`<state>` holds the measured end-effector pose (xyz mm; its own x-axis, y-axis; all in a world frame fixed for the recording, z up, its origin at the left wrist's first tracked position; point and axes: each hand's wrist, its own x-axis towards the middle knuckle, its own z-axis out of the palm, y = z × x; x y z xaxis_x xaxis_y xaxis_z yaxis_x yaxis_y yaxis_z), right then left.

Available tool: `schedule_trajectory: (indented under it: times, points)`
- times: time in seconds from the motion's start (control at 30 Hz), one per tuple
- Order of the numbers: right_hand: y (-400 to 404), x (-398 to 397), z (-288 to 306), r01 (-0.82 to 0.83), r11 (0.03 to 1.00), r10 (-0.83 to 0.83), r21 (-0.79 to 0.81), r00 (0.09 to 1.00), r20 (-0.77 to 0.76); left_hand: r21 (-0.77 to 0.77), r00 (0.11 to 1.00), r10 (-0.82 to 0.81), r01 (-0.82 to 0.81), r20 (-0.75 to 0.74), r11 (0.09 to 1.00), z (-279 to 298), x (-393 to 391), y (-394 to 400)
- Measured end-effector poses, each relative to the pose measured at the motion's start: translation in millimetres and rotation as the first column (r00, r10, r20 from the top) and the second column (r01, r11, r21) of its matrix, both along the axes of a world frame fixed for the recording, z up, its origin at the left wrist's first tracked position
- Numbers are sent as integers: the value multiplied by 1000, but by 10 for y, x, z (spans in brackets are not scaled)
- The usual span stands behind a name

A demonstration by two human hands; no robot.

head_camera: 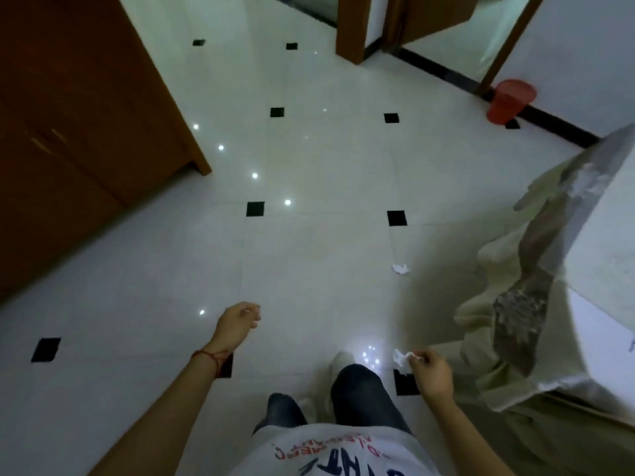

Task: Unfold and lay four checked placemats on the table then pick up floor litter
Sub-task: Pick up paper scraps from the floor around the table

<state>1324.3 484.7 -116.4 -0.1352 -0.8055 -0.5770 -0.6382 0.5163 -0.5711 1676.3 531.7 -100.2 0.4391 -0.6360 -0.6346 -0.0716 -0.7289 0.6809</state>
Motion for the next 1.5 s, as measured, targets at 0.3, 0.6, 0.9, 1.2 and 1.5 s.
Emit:
schedule_trajectory:
  times: [0.3,0.6,0.9,1.2,1.5]
  points:
    - [-1365,-75,-211,300,953,-302,35,952,42,14,968,-252,252,-11,968,-63,-136,-2270]
    - [-2948,-126,7,509,858,-505,-71,861,70,168,895,-446,442,-17,881,-133,-154,-3695]
    - [-3483,-150,-376,771,637,-770,-16,637,45,240,584,-811,791,-26,562,-442,-574,-5488]
    - [-3736,54,-1342,889,452,-892,76,453,5,250,286,-958,929,-10,275,-1451,-1437,-6495]
    - [-3957,-99,-3464,858,481,-873,178,487,15,305,-95,-995,948,-2,-91,-3843,-2136,-6484]
